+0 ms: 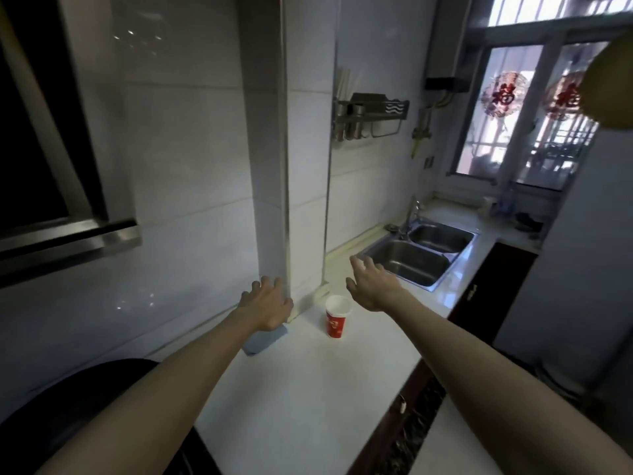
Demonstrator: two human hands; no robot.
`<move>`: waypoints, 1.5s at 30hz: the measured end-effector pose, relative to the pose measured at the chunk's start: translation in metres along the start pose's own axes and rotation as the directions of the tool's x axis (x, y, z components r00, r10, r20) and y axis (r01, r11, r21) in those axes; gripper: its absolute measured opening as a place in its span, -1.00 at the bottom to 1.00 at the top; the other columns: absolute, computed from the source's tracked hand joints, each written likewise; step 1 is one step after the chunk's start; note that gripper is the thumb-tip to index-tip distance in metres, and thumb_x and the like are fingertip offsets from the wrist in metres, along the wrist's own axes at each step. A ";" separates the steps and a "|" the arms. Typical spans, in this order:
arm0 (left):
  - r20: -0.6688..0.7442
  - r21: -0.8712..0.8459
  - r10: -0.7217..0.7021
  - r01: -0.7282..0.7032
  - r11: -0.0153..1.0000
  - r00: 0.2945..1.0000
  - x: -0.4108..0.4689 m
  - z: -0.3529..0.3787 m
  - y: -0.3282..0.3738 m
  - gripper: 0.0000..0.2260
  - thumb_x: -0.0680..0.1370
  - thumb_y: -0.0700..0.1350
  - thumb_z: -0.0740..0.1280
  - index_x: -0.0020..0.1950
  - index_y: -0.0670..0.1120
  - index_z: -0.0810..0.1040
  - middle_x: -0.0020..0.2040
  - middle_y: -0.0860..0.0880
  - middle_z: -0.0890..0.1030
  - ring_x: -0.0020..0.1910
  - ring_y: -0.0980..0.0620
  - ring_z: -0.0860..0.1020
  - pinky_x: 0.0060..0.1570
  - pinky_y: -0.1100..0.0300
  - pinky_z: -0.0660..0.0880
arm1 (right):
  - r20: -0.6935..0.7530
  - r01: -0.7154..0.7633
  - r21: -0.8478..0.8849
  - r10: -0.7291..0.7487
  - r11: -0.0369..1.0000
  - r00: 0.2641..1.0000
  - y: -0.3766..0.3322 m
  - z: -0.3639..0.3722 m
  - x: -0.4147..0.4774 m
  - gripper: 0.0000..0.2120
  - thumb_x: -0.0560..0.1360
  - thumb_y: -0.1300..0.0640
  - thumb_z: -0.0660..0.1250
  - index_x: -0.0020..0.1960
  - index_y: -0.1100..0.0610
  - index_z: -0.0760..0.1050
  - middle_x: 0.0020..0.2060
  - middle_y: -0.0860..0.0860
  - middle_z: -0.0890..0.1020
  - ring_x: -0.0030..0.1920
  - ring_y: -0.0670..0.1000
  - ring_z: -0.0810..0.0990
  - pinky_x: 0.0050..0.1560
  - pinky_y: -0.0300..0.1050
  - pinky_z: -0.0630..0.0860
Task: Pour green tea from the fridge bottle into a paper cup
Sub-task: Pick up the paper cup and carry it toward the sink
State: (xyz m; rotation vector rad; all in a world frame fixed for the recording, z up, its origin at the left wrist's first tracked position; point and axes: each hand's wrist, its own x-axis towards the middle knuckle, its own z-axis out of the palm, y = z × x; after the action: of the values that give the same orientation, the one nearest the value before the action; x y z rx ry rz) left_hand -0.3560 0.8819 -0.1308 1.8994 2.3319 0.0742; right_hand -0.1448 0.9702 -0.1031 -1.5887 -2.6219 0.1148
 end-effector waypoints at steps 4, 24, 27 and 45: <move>0.044 -0.006 0.028 -0.028 1.000 0.999 0.018 0.020 0.021 -0.58 0.63 0.09 0.02 0.36 -0.16 0.26 0.34 -0.24 0.33 0.28 -0.22 0.35 0.23 -0.10 0.38 | 0.049 -0.051 0.004 0.050 0.999 0.998 0.021 0.028 0.007 -0.43 0.64 -0.10 0.02 0.55 0.10 -0.04 0.48 0.19 0.21 0.38 0.26 0.33 0.28 0.20 0.40; 0.235 -0.075 -0.240 0.264 0.962 0.942 0.136 0.140 0.077 -0.50 0.65 0.10 -0.01 0.53 -0.12 0.09 0.53 -0.19 0.15 0.47 -0.21 0.22 0.36 -0.14 0.26 | 0.288 0.105 0.107 -0.132 0.989 0.949 0.145 0.145 0.125 -0.36 0.64 -0.07 0.05 0.58 0.13 -0.16 0.43 0.20 0.24 0.36 0.24 0.32 0.28 0.20 0.39; 0.266 -0.099 -0.272 0.307 0.946 0.925 0.140 0.161 0.076 -0.51 0.65 0.09 -0.02 0.50 -0.14 0.12 0.50 -0.23 0.19 0.44 -0.24 0.25 0.35 -0.14 0.27 | 0.293 0.147 0.144 -0.184 0.979 0.938 0.148 0.170 0.135 -0.31 0.64 -0.07 0.10 0.58 0.14 -0.20 0.42 0.20 0.26 0.36 0.23 0.33 0.28 0.19 0.41; 0.362 -0.519 -0.281 0.443 0.731 0.889 0.204 0.227 0.043 -0.55 0.63 -0.05 0.14 0.50 -0.07 0.15 0.48 -0.11 0.31 0.42 -0.13 0.31 0.40 -0.04 0.29 | 0.049 -0.003 0.663 -0.040 0.749 0.998 0.087 0.273 0.192 0.13 0.25 -0.13 0.60 0.57 0.11 -0.01 0.48 0.05 0.25 0.43 0.09 0.30 0.33 0.10 0.36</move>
State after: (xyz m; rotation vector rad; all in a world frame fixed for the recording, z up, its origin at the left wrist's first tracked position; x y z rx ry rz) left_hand -0.3244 1.0798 -0.3652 1.0583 2.1108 0.4298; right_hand -0.1843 1.1737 -0.3785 -1.2939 -2.2207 0.9893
